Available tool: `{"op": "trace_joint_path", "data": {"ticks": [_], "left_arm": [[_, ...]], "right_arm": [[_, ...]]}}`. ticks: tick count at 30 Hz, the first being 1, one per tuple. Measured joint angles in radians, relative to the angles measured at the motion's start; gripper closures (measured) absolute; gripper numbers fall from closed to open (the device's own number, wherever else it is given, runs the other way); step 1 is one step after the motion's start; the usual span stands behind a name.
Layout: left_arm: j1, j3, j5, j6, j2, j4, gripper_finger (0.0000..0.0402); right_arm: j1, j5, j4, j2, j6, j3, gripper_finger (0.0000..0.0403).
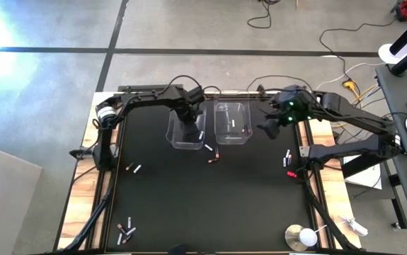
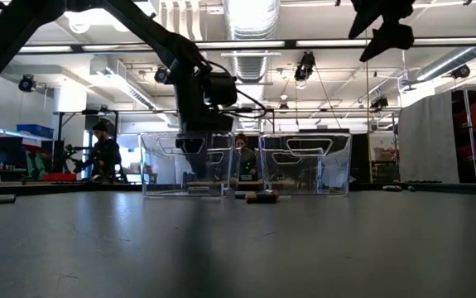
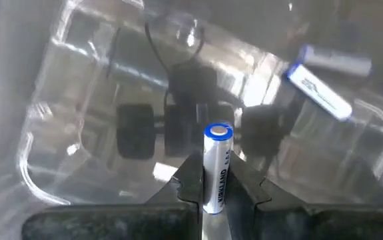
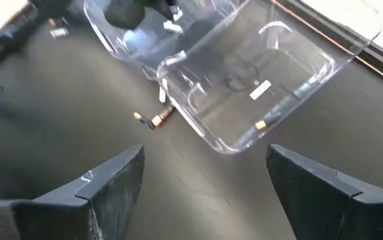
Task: Sort batteries
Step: Put the white battery into the left transparent bin
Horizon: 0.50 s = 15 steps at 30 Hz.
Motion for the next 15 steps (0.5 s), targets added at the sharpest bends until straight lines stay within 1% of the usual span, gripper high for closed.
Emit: {"op": "trace_joint_path", "data": {"ticks": [6, 10, 15], "left_arm": [[0.011, -0.073, -0.013, -0.030, 0.000, 0.079, 0.0386], [0.015, -0.100, -0.063, -0.072, 0.000, 0.101, 0.0384], [0.015, -0.113, -0.070, -0.089, 0.000, 0.132, 0.0377]], "right_arm": [[0.000, -0.001, 0.132, -0.049, 0.054, -0.085, 0.0094], [0.000, -0.007, 0.136, -0.047, 0.090, -0.115, 0.0090], [0.000, -0.008, 0.136, -0.044, 0.124, -0.147, 0.0096]]}}
